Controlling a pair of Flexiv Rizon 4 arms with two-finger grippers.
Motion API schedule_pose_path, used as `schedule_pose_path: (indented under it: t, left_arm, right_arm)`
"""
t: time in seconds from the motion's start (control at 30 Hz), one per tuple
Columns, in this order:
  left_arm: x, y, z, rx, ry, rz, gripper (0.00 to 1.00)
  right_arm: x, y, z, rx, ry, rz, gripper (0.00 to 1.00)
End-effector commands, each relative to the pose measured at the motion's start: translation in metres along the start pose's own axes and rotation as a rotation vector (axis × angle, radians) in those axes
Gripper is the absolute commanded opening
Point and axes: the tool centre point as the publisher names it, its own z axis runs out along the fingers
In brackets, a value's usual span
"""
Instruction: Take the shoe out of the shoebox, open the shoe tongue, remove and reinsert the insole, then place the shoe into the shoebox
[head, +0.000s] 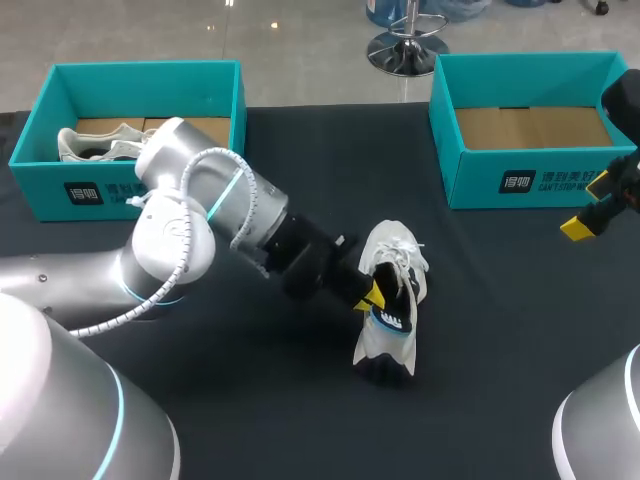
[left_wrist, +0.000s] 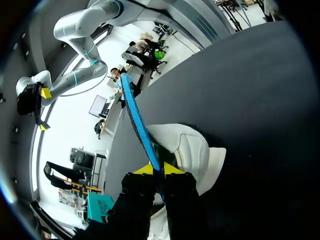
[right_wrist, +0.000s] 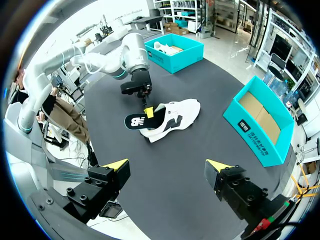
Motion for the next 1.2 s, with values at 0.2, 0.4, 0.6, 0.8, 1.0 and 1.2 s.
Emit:
schedule_pose_path:
  t: [0.2, 0.4, 0.6, 0.8, 1.0, 1.2]
  left_arm:
    - [-0.009, -0.008, -0.006, 0.005, -0.022, 0.001, 0.82]
    - [-0.016, -0.014, -0.007, 0.018, -0.041, -0.004, 0.67]
    - [-0.019, -0.018, -0.002, 0.037, -0.05, -0.023, 0.46]
    - [-0.017, -0.02, 0.003, 0.054, -0.04, -0.022, 0.03]
    - [-0.011, -0.019, 0.002, 0.062, -0.024, -0.02, 0.0]
    - [-0.009, -0.009, -0.002, 0.039, -0.006, 0.014, 0.0]
  right_arm:
    - [-0.002, 0.002, 0.0, 0.006, 0.003, 0.0, 1.0]
    - [-0.002, 0.002, 0.0, 0.006, 0.003, 0.0, 1.0]
    - [-0.002, 0.002, 0.0, 0.006, 0.003, 0.0, 1.0]
    - [-0.002, 0.002, 0.0, 0.006, 0.003, 0.0, 1.0]
    - [-0.002, 0.002, 0.0, 0.006, 0.003, 0.0, 1.0]
    - [-0.002, 0.002, 0.0, 0.006, 0.003, 0.0, 1.0]
